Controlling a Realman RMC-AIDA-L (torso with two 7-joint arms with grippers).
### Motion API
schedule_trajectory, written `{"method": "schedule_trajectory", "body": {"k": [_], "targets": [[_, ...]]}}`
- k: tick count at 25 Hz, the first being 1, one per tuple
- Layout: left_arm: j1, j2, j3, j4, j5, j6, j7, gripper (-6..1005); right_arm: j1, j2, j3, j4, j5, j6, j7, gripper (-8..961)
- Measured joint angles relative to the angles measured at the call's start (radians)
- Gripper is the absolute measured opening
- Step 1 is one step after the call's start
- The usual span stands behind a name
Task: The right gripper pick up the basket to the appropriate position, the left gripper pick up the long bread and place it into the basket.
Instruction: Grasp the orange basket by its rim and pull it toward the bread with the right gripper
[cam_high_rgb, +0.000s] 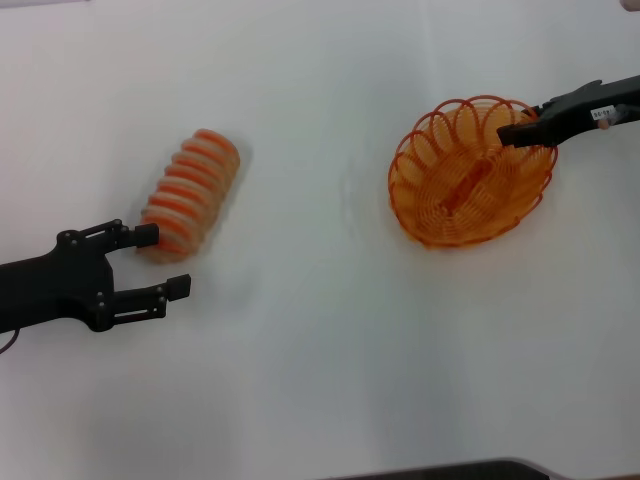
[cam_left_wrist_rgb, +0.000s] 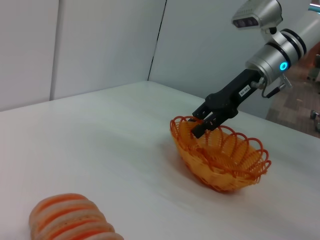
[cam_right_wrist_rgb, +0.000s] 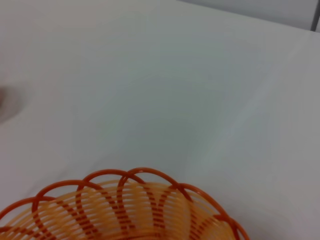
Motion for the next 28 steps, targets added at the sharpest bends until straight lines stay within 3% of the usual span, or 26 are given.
{"method": "schedule_trajectory", "body": {"k": [6, 8, 14, 28], "targets": [[0.001, 0.0, 0.0, 0.0, 0.001, 0.0, 0.001, 839, -0.005, 0.006, 0.008, -0.008, 0.023, 0.013, -0.01, 536], [0.003, 0.0, 0.0, 0.0, 0.001, 0.0, 0.001, 839, -0.007, 0.006, 0.009, -0.008, 0.037, 0.017, -0.011, 371], [0.004, 0.0, 0.0, 0.0, 0.002, 0.0, 0.002, 838, -0.011, -0.002, 0.01, -0.003, 0.055, 0.018, -0.01, 176], [0.0, 0.001, 0.002, 0.002, 0.003, -0.001, 0.002, 839, -0.018, -0.003, 0.015, 0.0, 0.114, -0.037, -0.009, 118]]}}
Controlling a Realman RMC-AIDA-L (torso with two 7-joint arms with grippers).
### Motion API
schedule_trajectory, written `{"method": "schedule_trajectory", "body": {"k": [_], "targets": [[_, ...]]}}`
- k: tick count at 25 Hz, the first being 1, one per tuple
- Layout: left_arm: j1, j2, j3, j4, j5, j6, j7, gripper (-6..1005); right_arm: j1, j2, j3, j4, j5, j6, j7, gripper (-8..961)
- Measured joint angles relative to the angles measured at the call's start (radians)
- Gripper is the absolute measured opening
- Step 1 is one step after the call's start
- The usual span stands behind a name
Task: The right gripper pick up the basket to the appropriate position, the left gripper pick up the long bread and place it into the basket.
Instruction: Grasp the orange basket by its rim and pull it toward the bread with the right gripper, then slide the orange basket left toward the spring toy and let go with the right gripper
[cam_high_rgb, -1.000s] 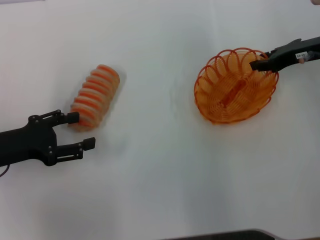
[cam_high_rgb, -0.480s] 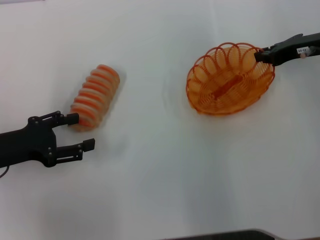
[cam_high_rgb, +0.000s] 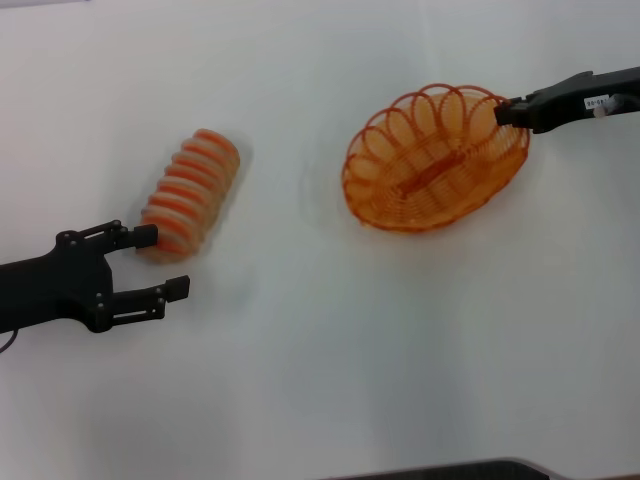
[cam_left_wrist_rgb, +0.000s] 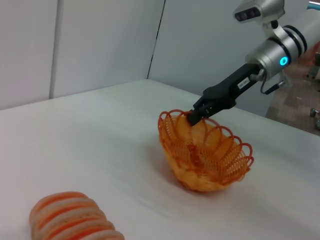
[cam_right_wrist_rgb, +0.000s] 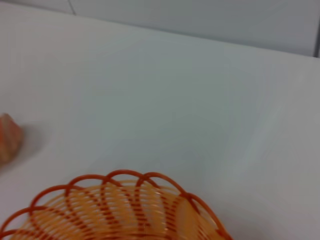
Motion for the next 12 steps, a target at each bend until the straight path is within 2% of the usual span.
{"method": "schedule_trajectory", "body": {"k": [6, 12], "targets": [[0.001, 0.0, -0.001, 0.003, 0.0, -0.002, 0.0, 839, -0.007, -0.022, 0.038, 0.002, 0.068, -0.096, 0.057, 101], [0.004, -0.001, -0.002, 0.01, -0.001, -0.017, 0.0, 839, -0.01, -0.031, 0.046, 0.025, 0.083, -0.118, 0.118, 85]]}}
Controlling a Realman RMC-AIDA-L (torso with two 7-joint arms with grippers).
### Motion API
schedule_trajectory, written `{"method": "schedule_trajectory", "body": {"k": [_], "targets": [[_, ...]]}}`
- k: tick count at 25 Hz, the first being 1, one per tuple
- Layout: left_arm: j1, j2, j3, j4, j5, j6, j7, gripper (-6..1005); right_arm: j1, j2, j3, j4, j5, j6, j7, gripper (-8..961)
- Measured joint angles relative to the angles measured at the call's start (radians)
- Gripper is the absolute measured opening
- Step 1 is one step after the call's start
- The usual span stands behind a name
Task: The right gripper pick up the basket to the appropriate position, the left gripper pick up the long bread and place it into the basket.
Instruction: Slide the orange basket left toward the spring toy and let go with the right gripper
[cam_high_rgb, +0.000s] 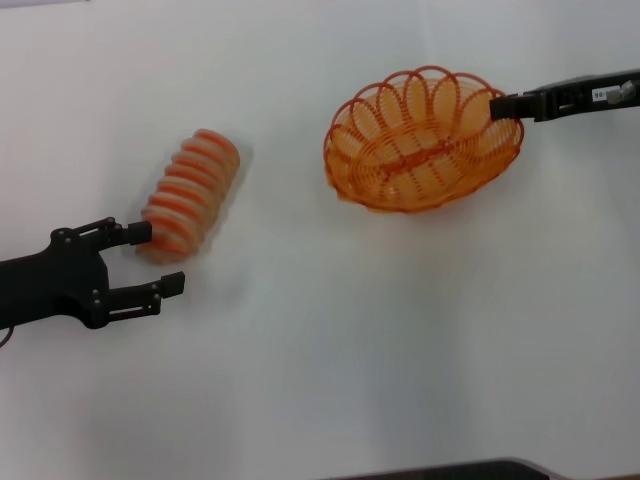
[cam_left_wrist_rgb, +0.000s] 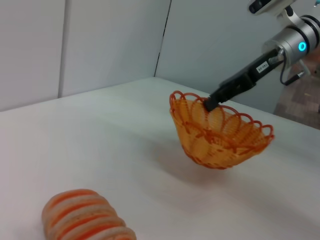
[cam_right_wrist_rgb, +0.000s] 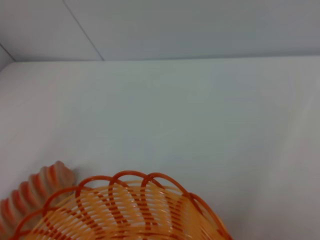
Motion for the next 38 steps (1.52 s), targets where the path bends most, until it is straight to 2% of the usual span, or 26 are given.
{"method": "schedule_trajectory", "body": {"k": [5, 10, 15, 28, 38], "targets": [[0.0, -0.001, -0.006, 0.006, -0.009, -0.004, 0.0, 838, 0.008, -0.016, 0.005, 0.08, 0.024, -0.004, 0.051, 83], [0.002, -0.01, -0.026, 0.026, -0.009, -0.036, 0.0, 838, 0.023, -0.016, 0.004, 0.122, 0.03, 0.015, 0.121, 84], [0.003, -0.026, -0.028, 0.055, -0.009, -0.075, 0.0, 837, 0.034, 0.01, -0.021, 0.128, 0.022, 0.092, 0.184, 84], [-0.001, -0.027, -0.028, 0.064, -0.009, -0.09, 0.0, 838, 0.046, 0.075, -0.03, 0.124, 0.029, 0.171, 0.205, 78], [0.001, -0.035, -0.028, 0.075, -0.009, -0.127, 0.001, 839, 0.042, 0.08, -0.04, 0.181, 0.077, 0.21, 0.198, 79]]}}
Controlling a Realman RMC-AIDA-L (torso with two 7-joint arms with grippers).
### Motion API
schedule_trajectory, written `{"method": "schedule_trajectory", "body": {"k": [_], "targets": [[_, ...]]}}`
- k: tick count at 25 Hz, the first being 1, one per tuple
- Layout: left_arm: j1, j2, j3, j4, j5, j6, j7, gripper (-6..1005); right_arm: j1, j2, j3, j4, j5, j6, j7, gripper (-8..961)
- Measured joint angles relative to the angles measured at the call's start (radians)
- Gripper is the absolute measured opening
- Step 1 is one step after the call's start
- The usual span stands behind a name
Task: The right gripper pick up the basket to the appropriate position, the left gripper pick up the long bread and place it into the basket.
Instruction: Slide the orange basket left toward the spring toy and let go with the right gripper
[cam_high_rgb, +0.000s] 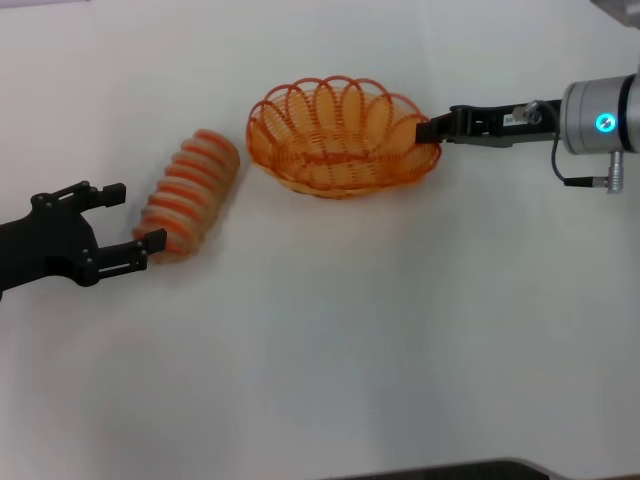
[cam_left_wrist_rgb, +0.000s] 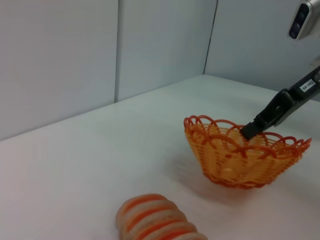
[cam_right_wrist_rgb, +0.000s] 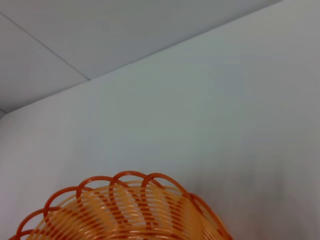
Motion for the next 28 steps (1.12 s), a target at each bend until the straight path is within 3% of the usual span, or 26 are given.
{"method": "schedule_trajectory", "body": {"k": [18, 28], "targets": [[-0.005, -0.01, 0.0, 0.004, 0.005, -0.015, 0.004, 838, 0.01, 0.006, -0.026, 0.065, 0.017, 0.021, -0.004, 79], [-0.005, -0.015, 0.006, 0.006, 0.007, -0.03, 0.004, 839, 0.022, 0.006, -0.146, 0.026, 0.013, 0.048, 0.041, 80]]}}
